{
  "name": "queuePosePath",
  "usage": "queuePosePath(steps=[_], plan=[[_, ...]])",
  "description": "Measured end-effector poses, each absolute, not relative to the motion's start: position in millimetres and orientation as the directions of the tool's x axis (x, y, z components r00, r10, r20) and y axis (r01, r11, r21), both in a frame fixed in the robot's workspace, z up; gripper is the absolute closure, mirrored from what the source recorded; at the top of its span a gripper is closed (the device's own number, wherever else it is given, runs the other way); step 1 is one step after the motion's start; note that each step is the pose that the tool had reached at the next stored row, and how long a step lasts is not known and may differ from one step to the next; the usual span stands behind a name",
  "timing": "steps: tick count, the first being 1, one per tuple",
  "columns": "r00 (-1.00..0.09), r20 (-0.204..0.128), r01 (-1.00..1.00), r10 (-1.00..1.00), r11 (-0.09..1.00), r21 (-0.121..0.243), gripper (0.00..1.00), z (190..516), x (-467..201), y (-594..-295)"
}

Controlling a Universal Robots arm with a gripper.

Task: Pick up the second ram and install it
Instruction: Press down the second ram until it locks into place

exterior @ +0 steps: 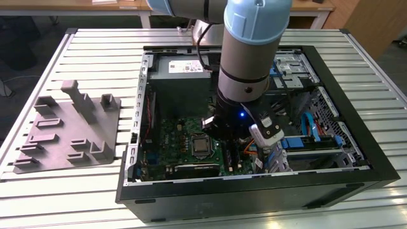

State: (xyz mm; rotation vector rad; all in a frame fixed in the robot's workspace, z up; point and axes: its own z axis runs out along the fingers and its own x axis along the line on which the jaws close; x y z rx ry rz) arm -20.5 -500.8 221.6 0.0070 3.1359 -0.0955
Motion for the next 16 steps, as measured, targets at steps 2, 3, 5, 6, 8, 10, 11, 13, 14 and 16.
queuePosePath(steps=[2, 3, 5, 6, 8, 10, 11, 13, 14, 16], plan=[[-1.0, -0.004, 0.005, 0.004, 0.998, -0.063, 0.9, 221.3, -20.4, -507.6], [-1.0, -0.004, 0.004, 0.004, 0.998, -0.065, 0.9, 221.1, -20.4, -510.1], [-1.0, -0.004, 0.004, 0.004, 0.998, -0.068, 0.9, 220.7, -20.5, -512.5], [-1.0, -0.004, 0.004, 0.004, 0.998, -0.069, 0.9, 220.2, -20.5, -513.3], [-1.0, -0.003, 0.004, 0.003, 0.998, -0.07, 0.9, 218.9, -20.5, -514.5], [-1.0, -0.002, 0.003, 0.003, 0.997, -0.072, 0.9, 218.0, -20.4, -515.4], [-1.0, -0.002, 0.003, 0.003, 0.997, -0.073, 0.9, 217.6, -20.5, -515.8], [-1.0, -0.002, 0.003, 0.003, 0.997, -0.075, 0.9, 217.2, -20.5, -516.2], [-1.0, -0.002, 0.003, 0.003, 0.997, -0.075, 0.9, 217.0, -20.5, -516.3], [-1.0, -0.002, 0.003, 0.003, 0.997, -0.075, 0.9, 216.9, -20.5, -516.3]])
